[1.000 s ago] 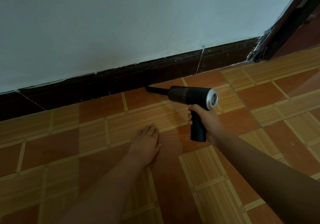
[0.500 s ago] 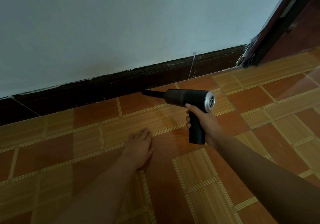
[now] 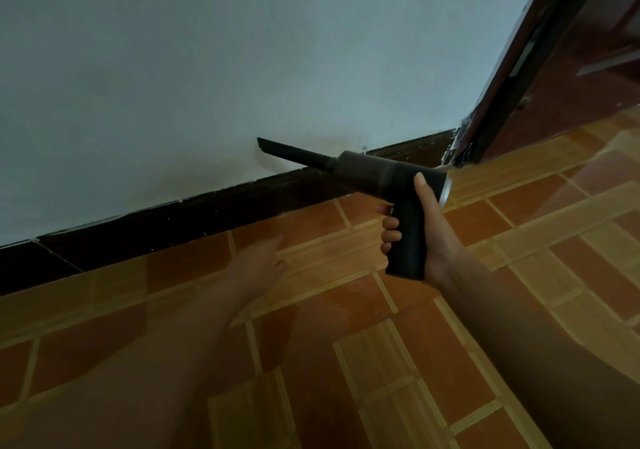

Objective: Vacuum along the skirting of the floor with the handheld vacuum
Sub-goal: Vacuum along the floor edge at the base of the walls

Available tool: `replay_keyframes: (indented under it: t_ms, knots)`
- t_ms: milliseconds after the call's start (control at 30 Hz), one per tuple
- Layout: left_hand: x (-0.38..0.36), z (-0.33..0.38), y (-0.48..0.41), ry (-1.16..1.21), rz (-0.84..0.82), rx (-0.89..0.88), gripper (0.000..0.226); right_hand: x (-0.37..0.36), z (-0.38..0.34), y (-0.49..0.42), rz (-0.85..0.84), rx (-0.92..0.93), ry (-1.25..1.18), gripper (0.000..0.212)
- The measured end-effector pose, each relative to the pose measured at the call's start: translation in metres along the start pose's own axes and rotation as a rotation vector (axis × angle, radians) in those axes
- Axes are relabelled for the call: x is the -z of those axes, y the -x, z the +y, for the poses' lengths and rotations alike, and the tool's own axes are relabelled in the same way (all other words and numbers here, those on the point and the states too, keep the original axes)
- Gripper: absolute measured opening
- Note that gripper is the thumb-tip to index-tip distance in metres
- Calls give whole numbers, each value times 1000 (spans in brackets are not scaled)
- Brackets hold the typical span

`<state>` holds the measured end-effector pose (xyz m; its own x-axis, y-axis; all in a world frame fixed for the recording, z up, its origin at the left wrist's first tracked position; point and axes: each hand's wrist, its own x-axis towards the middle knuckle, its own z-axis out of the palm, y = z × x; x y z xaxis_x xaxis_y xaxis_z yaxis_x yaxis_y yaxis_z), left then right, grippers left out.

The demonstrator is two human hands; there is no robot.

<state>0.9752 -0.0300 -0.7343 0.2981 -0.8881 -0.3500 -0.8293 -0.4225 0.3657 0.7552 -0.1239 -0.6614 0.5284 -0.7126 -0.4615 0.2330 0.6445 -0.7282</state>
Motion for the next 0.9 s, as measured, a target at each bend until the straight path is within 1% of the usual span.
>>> replay_keyframes:
  t_ms: [100, 233, 367, 467, 567, 900]
  knots:
    - [29, 6, 5, 48, 100, -38, 58, -8, -11, 13, -20, 8, -4, 64]
    - [55, 6, 11, 34, 134, -97, 57, -19, -19, 29, -23, 3, -10, 64]
    - [60, -1, 19, 157, 199, -127, 54, -27, -19, 37, -42, -7, -25, 62]
    - [56, -10, 23, 218, 247, -103, 52, -32, -18, 41, -63, -24, -33, 59]
    - [51, -17, 26, 222, 241, -81, 52, -35, -15, 44, -72, -39, -33, 58]
    - [46, -7, 30, 204, 205, -105, 51, -40, -9, 48, -74, -66, -11, 56]
